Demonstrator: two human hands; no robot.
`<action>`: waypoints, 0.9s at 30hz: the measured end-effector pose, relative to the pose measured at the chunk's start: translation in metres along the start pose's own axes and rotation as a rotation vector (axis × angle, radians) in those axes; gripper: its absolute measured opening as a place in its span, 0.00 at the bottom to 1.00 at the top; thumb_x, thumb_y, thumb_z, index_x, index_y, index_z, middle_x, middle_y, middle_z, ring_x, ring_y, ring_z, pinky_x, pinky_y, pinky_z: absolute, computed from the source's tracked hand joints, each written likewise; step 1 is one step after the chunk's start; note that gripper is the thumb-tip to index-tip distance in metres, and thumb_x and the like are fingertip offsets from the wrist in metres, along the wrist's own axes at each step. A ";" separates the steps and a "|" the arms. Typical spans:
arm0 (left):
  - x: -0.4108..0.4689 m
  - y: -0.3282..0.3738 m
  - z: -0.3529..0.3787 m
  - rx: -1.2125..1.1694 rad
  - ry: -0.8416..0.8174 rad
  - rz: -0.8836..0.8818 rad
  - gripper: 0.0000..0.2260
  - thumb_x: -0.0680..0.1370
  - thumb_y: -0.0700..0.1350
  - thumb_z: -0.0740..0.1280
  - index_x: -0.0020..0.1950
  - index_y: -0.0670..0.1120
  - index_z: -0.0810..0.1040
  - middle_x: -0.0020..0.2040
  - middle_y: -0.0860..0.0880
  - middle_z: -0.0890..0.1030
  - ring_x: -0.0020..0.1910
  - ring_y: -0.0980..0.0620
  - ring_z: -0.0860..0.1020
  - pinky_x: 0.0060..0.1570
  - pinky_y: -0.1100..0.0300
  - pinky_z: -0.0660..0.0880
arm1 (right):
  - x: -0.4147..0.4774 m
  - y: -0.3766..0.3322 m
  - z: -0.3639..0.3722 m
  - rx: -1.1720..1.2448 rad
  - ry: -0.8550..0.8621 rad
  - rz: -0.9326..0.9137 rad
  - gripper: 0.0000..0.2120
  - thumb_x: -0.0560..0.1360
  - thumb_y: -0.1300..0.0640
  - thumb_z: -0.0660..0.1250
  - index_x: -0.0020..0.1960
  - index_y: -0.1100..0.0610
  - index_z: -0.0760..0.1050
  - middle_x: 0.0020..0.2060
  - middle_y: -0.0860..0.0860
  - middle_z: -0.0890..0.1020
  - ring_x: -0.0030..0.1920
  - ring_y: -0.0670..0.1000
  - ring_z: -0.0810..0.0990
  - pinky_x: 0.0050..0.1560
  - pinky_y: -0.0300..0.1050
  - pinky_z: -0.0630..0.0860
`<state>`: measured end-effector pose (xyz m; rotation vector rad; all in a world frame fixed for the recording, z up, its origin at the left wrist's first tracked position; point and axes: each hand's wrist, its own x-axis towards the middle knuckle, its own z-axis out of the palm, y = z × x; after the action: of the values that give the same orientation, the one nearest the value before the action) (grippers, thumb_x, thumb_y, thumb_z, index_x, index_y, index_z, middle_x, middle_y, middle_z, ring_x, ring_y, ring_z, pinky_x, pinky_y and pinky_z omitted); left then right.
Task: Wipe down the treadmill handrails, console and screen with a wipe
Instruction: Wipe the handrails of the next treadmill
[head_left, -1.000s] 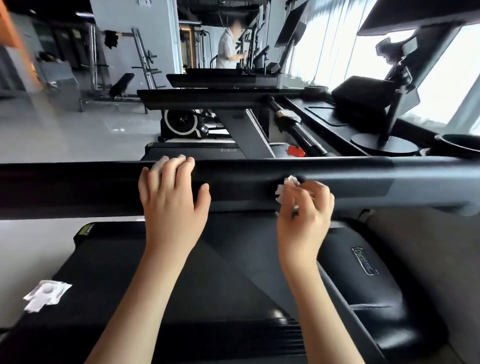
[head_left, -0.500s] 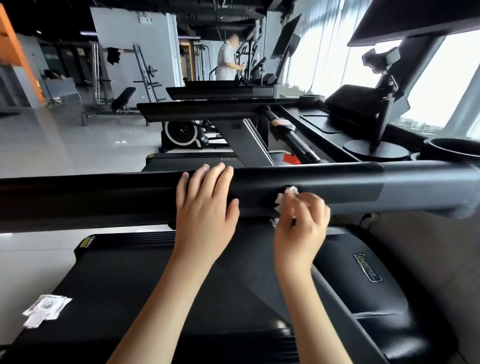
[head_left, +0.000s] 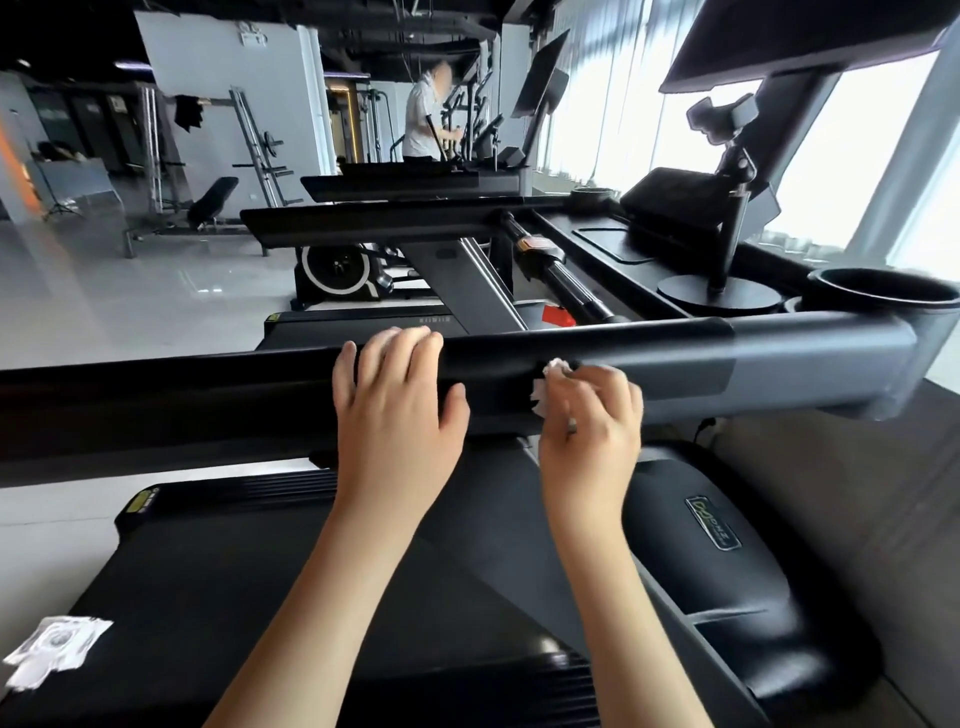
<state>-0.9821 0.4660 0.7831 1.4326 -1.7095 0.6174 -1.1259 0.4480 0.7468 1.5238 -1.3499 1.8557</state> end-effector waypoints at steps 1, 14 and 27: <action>0.002 0.002 0.001 -0.007 -0.006 0.019 0.21 0.74 0.50 0.58 0.63 0.42 0.76 0.61 0.46 0.78 0.63 0.43 0.73 0.67 0.40 0.64 | 0.005 0.004 -0.001 0.002 0.006 0.004 0.05 0.73 0.69 0.70 0.43 0.62 0.83 0.42 0.56 0.79 0.43 0.52 0.69 0.46 0.35 0.66; -0.001 0.017 0.011 -0.013 -0.046 0.074 0.22 0.74 0.50 0.58 0.65 0.43 0.75 0.63 0.47 0.77 0.65 0.43 0.72 0.68 0.43 0.61 | -0.002 0.034 -0.014 -0.060 0.102 0.114 0.06 0.73 0.71 0.69 0.43 0.63 0.82 0.44 0.58 0.80 0.45 0.54 0.73 0.53 0.35 0.65; 0.009 0.040 0.018 -0.033 -0.077 0.124 0.24 0.74 0.51 0.56 0.66 0.43 0.75 0.65 0.48 0.77 0.65 0.45 0.72 0.69 0.46 0.58 | 0.035 0.039 -0.022 -0.056 0.107 0.143 0.11 0.73 0.69 0.65 0.51 0.61 0.83 0.46 0.58 0.79 0.45 0.56 0.71 0.47 0.39 0.67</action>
<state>-1.0259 0.4559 0.7855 1.3501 -1.8714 0.6055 -1.1792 0.4390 0.7628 1.3110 -1.4821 1.9372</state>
